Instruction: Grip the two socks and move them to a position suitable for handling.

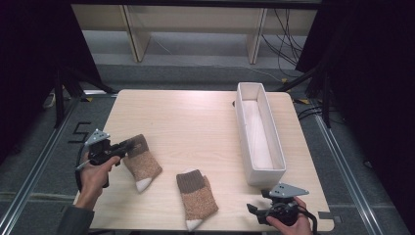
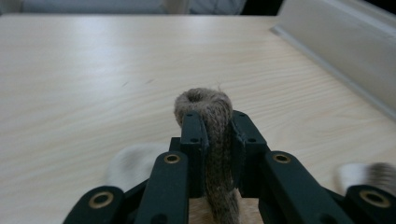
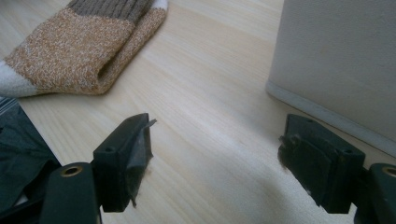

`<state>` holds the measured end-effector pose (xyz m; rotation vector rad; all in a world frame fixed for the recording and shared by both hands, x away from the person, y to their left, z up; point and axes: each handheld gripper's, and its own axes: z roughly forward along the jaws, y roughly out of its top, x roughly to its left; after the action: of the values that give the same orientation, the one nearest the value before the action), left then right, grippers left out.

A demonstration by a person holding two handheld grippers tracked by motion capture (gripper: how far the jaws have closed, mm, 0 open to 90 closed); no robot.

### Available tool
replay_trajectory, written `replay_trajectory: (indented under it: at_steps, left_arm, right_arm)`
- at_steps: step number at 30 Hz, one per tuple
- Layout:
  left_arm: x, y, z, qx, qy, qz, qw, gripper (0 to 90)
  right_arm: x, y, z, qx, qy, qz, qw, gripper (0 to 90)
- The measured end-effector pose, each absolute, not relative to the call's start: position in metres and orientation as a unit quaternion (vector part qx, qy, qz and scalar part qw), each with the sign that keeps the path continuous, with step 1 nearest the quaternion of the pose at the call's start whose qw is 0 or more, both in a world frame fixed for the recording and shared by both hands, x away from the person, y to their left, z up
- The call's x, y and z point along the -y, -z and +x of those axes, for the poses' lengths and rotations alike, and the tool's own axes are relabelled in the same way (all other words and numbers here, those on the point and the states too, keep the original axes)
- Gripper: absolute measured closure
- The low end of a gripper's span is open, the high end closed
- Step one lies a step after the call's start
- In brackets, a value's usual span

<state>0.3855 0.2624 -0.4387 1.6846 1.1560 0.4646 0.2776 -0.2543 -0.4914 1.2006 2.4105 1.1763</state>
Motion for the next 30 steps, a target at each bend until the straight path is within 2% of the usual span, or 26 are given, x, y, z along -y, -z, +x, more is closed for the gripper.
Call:
replay_trajectory:
  at_steps: [2,5,9,13,17,24,30]
  left_arm:
    - [-0.249,0.429,0.375,-0.452,-0.19,0.71,0.505,76.6]
    - [-0.23,0.425,0.361,-0.42,-0.178,0.725,0.516,76.2]
    - [-0.211,0.427,0.349,-0.395,-0.151,0.738,0.525,75.2]
    - [-0.195,0.436,0.344,-0.387,-0.134,0.749,0.521,75.0]
    - [-0.183,0.445,0.342,-0.38,-0.119,0.76,0.514,74.9]
    - [-0.172,0.456,0.341,-0.375,-0.102,0.767,0.51,74.8]
    - [-0.172,0.456,0.341,-0.376,-0.102,0.766,0.512,74.8]
  right_arm:
    - [0.255,0.492,0.278,-0.819,-0.398,0.397,0.114,25.0]
    - [0.254,0.491,0.277,-0.814,-0.396,0.414,0.102,25.0]
    - [0.254,0.492,0.278,-0.817,-0.396,0.404,0.107,25.0]
    - [0.255,0.492,0.277,-0.818,-0.395,0.404,0.107,25.1]
    - [0.253,0.492,0.276,-0.815,-0.4,0.411,0.086,25.0]
    - [0.247,0.488,0.277,-0.823,-0.401,0.388,0.108,25.5]
    - [0.209,0.479,0.28,-0.841,-0.398,0.356,0.088,26.6]
